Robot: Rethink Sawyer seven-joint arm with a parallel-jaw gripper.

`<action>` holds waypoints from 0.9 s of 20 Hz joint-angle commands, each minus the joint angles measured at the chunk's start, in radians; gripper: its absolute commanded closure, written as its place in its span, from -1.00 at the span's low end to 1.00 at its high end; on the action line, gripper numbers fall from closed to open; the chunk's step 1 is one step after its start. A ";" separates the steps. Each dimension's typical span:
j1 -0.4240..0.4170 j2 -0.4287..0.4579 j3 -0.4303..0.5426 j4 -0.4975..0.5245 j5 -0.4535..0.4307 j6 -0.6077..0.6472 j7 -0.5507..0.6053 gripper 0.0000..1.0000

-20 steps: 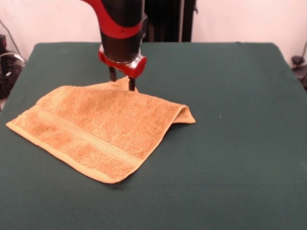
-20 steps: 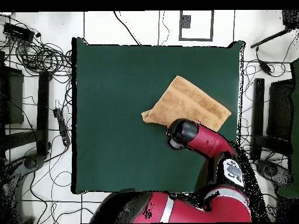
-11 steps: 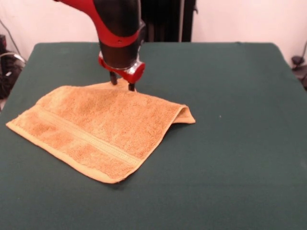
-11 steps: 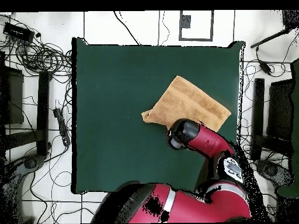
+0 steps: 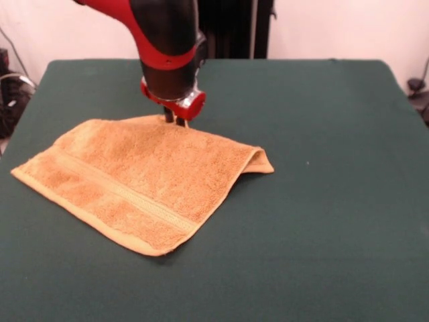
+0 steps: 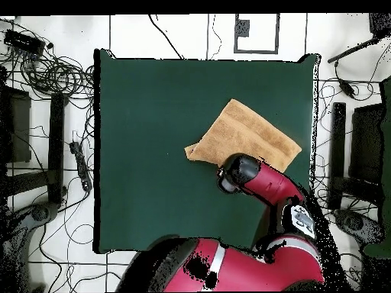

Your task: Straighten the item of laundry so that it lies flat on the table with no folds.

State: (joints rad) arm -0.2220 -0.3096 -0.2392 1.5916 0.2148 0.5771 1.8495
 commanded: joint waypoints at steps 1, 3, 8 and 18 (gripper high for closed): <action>0.020 0.299 0.048 0.032 -0.035 -0.338 0.228 1.00; 0.032 0.289 0.039 0.038 -0.020 -0.300 0.238 1.00; 0.055 0.269 0.015 0.067 0.004 -0.259 0.267 1.00; 0.077 0.199 -0.054 0.177 -0.018 -0.214 0.275 1.00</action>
State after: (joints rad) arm -0.1513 -0.2980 -0.2966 1.5957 0.2191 0.5321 1.8636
